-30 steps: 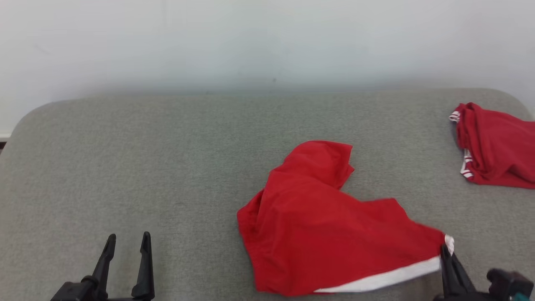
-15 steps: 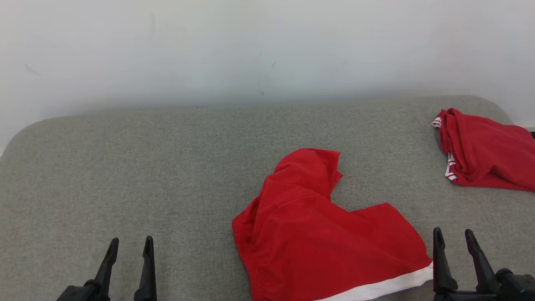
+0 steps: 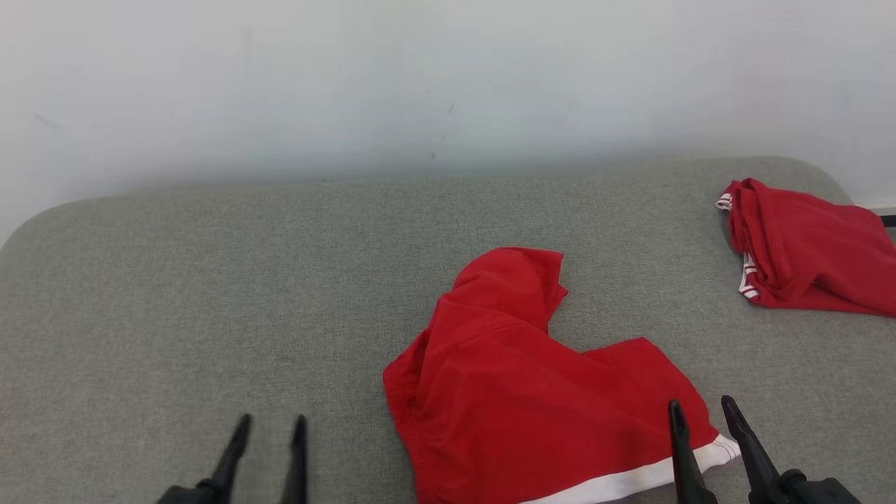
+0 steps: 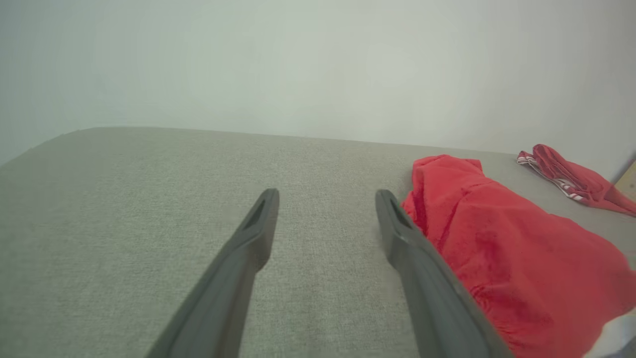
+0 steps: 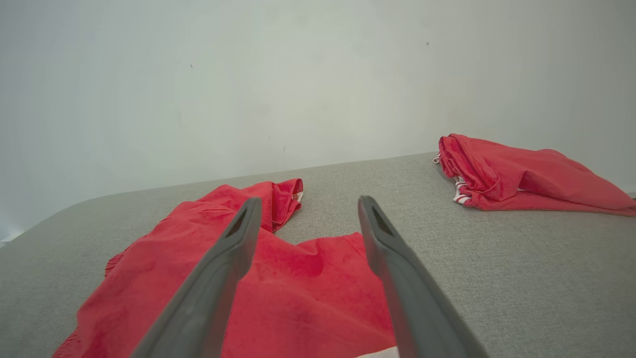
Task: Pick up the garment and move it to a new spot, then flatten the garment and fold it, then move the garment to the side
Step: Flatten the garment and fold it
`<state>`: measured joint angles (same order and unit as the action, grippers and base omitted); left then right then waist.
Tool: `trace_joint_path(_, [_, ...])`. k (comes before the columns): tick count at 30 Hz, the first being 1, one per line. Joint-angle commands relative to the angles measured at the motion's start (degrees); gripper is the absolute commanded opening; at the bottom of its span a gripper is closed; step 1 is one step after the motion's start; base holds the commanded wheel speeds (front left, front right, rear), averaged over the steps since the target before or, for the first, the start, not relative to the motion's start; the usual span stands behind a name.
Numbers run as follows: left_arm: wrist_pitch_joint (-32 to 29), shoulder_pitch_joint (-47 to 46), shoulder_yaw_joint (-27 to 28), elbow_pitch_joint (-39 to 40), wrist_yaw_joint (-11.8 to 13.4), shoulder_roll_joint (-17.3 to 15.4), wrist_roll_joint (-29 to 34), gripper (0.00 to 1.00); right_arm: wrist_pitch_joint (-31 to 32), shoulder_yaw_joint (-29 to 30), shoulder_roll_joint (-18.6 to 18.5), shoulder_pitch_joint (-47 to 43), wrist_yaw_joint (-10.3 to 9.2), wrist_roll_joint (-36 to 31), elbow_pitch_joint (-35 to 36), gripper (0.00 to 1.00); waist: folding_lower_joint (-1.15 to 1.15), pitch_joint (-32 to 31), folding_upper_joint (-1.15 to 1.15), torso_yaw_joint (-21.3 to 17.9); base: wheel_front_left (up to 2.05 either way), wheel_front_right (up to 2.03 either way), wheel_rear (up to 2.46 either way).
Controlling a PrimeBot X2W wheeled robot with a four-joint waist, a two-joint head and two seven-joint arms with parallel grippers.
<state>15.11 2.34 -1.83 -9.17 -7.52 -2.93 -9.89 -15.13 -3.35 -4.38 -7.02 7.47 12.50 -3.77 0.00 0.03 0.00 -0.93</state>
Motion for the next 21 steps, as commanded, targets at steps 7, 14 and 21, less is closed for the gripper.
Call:
trace_joint_path(7, [0.01,-0.84,-11.07,-3.75,0.10,-1.81,-1.55,1.00,0.02,-1.26,0.03,1.45,0.01,-0.49,-0.85,1.00,0.00,0.73,0.00,-1.07,0.00,0.00,0.00])
trace_joint_path(14, [0.02,-1.86,-20.99,-9.55,0.10,-3.00,-3.60,1.00,0.02,-1.87,0.19,2.73,0.01,-0.09,-1.38,1.00,0.00,2.19,0.00,-3.36,0.00,0.00,0.00])
trace_joint_path(21, [0.01,-4.19,-22.94,-14.57,0.10,-2.74,-6.01,1.00,0.01,-1.85,0.39,3.93,0.01,-0.59,-1.19,1.00,0.00,3.89,0.00,-5.81,0.00,0.00,0.00])
